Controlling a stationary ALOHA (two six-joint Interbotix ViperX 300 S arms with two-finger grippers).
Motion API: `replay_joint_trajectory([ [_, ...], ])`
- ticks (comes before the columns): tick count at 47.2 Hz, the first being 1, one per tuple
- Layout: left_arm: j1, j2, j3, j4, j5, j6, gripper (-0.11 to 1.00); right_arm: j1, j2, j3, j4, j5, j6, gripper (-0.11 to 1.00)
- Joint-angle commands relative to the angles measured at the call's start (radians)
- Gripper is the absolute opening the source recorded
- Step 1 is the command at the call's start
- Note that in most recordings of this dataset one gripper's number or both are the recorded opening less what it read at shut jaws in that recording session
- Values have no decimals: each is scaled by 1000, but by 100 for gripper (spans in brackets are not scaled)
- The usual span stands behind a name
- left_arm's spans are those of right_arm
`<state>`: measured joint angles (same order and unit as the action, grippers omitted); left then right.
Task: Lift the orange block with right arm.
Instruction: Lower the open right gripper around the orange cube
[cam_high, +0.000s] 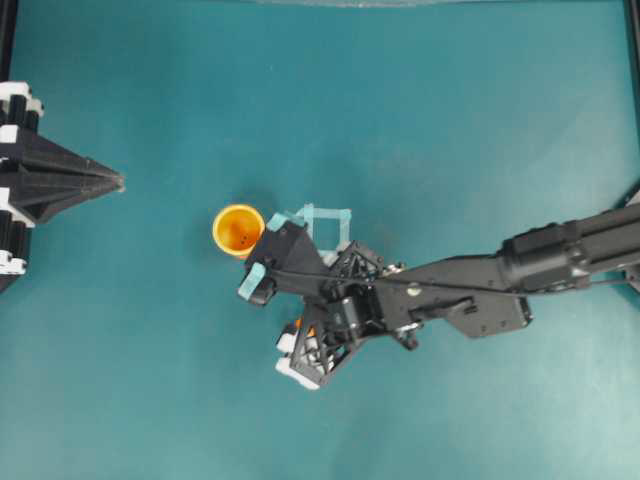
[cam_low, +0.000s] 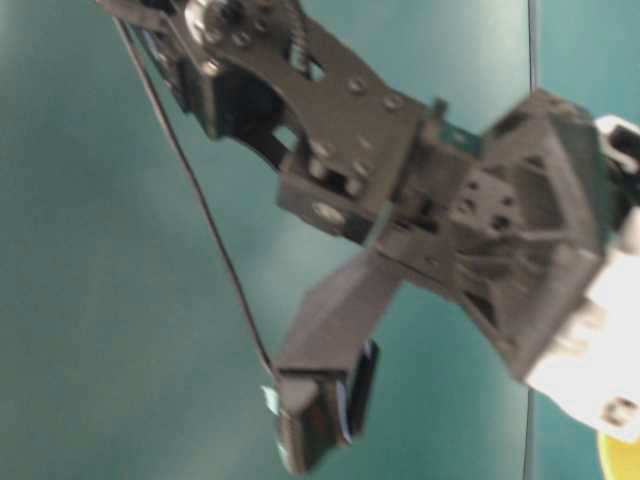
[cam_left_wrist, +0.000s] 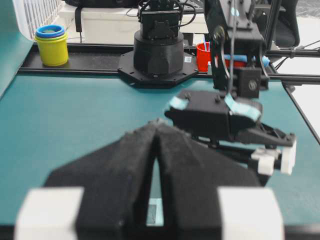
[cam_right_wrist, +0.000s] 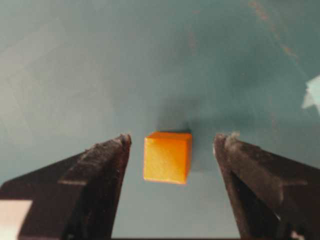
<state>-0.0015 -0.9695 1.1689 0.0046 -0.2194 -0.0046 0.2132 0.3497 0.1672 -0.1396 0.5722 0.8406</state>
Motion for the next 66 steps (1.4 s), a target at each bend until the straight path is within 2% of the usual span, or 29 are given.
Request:
replay_joint_trajectory([
  [1, -2, 3, -28, 3, -8, 0, 1, 15, 0, -41, -3, -3, 0, 67],
  [11, -2, 3, -28, 3, -9, 0, 1, 25, 31, -49, -14, 8, 0, 67],
  [18, -2, 5, -28, 3, -8, 0, 1, 26, 32, -49, -77, 49, 0, 67],
  [22, -2, 3, -28, 3, -8, 0, 1, 26, 32, -51, -95, 63, 0, 67],
  [66, -2, 3, -28, 3, -6, 0, 1, 26, 43, -41, -84, 43, 3, 66],
])
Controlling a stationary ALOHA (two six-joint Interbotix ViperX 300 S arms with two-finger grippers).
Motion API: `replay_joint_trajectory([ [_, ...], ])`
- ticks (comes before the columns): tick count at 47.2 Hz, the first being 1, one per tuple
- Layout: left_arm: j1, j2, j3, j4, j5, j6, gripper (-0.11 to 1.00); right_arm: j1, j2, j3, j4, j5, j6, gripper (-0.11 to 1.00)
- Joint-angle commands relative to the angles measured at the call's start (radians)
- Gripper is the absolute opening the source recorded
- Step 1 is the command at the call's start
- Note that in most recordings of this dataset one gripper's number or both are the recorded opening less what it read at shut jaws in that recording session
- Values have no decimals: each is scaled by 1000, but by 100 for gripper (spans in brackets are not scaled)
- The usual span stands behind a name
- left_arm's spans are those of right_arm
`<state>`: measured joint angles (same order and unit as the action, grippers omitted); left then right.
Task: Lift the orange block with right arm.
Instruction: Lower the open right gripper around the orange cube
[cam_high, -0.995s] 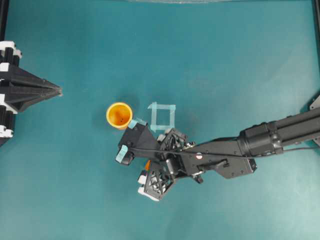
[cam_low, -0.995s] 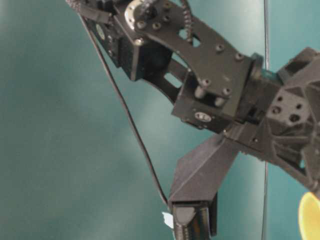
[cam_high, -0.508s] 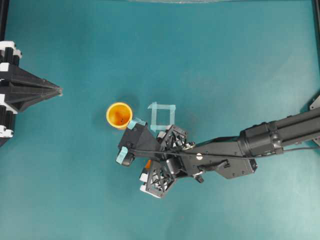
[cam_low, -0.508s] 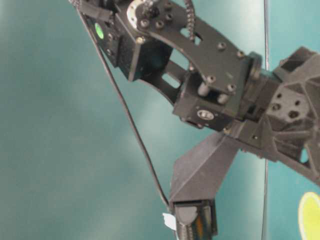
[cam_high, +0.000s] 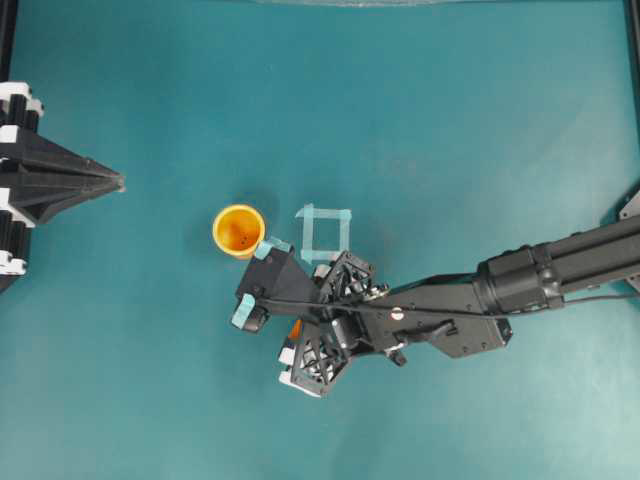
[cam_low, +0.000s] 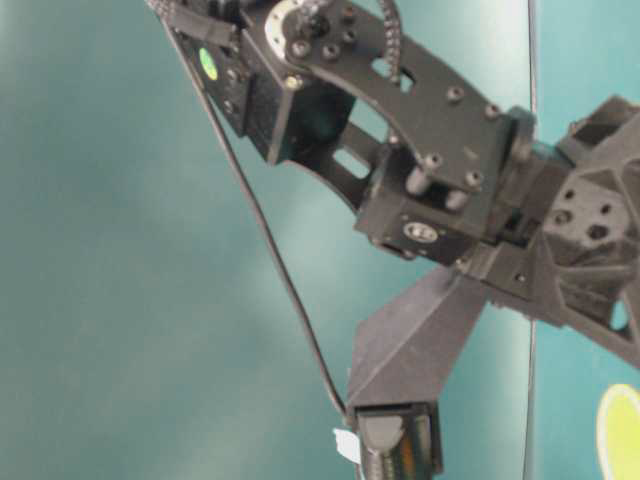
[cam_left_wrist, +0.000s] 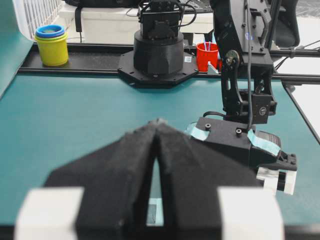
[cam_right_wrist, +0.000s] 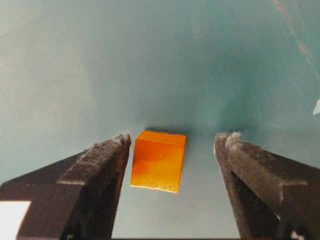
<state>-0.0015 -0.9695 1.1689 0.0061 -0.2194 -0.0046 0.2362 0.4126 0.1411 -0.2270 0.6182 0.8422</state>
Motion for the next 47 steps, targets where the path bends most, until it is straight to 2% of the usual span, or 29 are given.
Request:
replay_joint_trajectory([
  [1, -2, 3, -28, 2, -6, 0, 1, 3, -20, -15, 3, -3, 2, 65],
  [19, -2, 5, -28, 2, -8, 0, 1, 3, -21, -15, 12, -5, 2, 45],
  [35, -2, 5, -28, 2, -6, 0, 1, 3, -28, -15, 14, 11, 0, 42],
  [47, -2, 3, -28, 2, 11, -2, 1, 3, -89, -15, 9, 63, -2, 41],
])
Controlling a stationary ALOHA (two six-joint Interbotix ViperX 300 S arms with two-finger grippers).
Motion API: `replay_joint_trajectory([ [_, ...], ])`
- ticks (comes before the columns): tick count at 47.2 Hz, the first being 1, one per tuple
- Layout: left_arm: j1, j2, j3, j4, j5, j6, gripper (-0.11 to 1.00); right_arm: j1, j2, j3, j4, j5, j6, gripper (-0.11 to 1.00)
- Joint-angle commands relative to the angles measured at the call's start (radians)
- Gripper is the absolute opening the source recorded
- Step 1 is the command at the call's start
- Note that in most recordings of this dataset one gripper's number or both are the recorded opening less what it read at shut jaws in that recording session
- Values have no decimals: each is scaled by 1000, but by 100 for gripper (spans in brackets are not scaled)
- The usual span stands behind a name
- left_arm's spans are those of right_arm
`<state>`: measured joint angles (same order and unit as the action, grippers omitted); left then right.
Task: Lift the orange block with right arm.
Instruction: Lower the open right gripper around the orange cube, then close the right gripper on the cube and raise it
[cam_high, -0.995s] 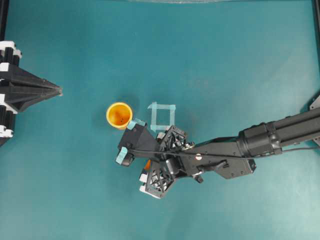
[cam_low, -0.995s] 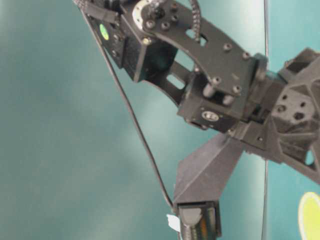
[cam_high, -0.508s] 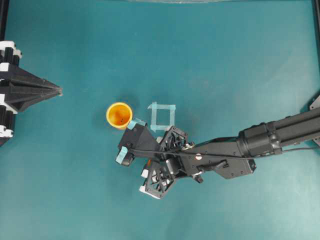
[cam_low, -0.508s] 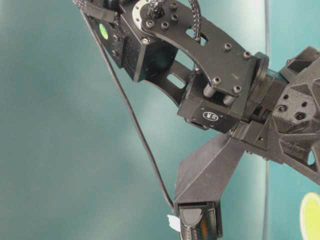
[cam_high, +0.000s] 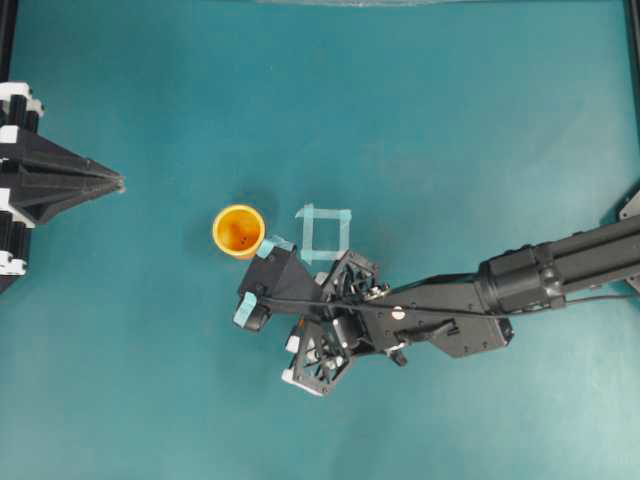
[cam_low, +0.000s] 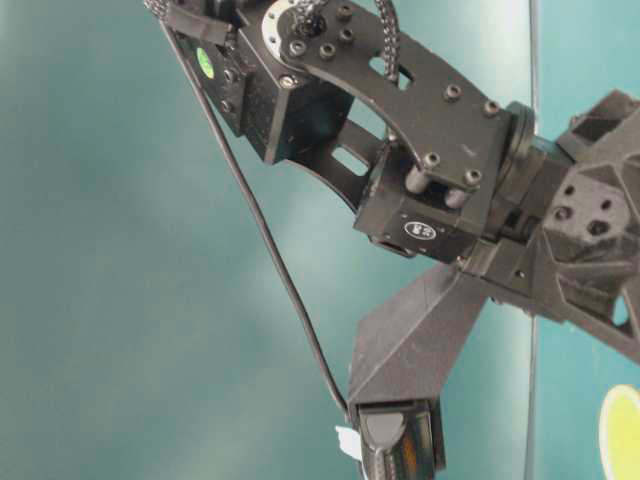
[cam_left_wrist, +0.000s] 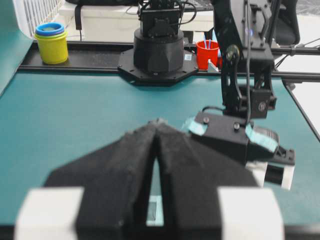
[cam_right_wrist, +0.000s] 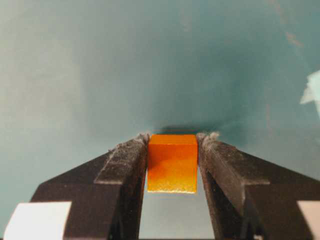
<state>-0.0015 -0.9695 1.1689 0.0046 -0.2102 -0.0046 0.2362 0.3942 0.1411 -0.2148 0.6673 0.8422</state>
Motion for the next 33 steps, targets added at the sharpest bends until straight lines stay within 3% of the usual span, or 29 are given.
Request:
replay_joint_trajectory([
  [1, -2, 3, -29, 3, 3, -2, 1, 3, -77, -15, -3, 20, -2, 41],
  [19, -2, 3, -28, 3, 5, 0, 1, 2, -183, -37, -6, 101, -2, 41],
  [33, -2, 3, -29, 3, 5, -2, 1, 2, -219, -120, -6, 219, -5, 41],
])
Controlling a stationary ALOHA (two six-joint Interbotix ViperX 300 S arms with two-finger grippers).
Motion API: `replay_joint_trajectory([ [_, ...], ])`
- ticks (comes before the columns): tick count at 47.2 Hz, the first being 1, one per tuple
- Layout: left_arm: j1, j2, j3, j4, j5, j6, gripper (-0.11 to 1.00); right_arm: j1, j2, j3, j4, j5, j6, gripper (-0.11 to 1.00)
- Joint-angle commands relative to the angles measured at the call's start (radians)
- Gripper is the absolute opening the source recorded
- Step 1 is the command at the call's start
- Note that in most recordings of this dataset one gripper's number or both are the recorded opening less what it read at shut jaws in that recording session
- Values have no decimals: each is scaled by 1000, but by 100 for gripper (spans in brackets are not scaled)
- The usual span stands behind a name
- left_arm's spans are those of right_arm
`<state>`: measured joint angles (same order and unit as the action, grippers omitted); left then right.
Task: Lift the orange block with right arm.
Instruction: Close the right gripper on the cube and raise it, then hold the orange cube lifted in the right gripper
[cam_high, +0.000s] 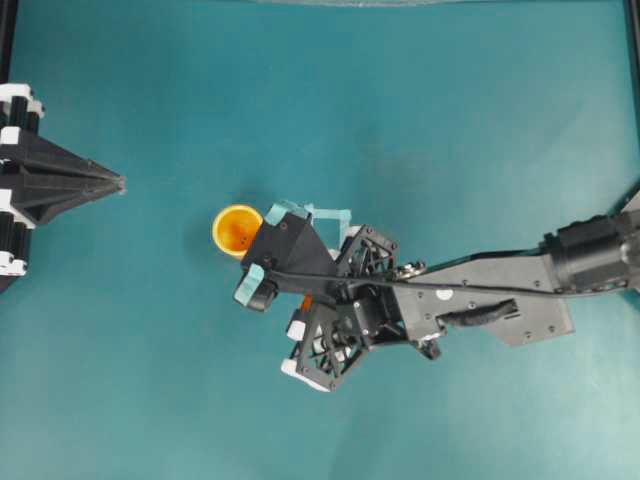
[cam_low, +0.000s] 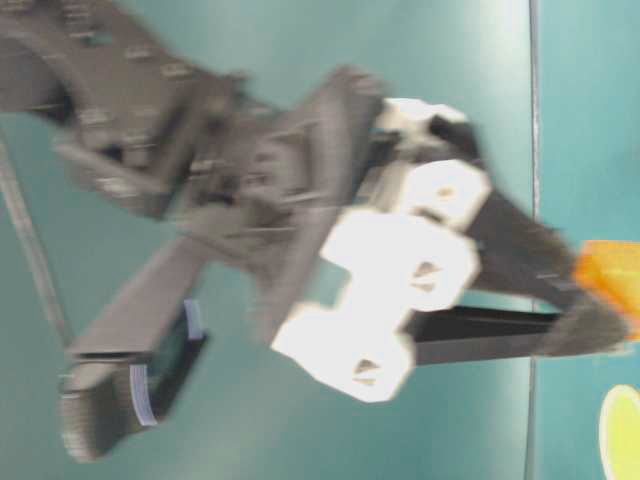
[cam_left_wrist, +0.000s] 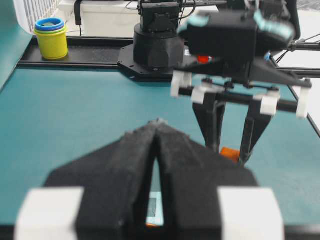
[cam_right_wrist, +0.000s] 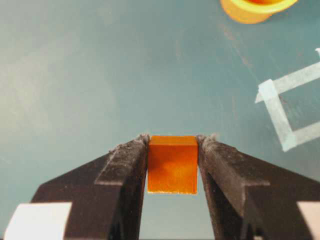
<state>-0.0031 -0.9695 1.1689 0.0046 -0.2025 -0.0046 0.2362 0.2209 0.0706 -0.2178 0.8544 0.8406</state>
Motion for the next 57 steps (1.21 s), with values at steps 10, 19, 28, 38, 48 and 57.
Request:
replay_joint_trajectory([
  [10, 0, 3, -28, 3, -3, -2, 1, 2, -52, -123, -3, 123, -3, 41],
  [19, 0, 3, -29, 3, -3, 0, 1, 2, -52, -178, -3, 173, -5, 41],
  [28, 0, 3, -28, 3, 3, -2, 1, 2, -54, -215, -3, 224, -5, 41],
  [38, 0, 3, -28, 3, 6, 0, 1, 2, -61, -238, 0, 270, -5, 41],
  [48, 0, 3, -29, 3, 6, 0, 1, 2, -75, -244, 2, 278, -5, 41],
  [57, 0, 5, -28, 3, 6, 0, 1, 2, -81, -244, 3, 278, -5, 41],
])
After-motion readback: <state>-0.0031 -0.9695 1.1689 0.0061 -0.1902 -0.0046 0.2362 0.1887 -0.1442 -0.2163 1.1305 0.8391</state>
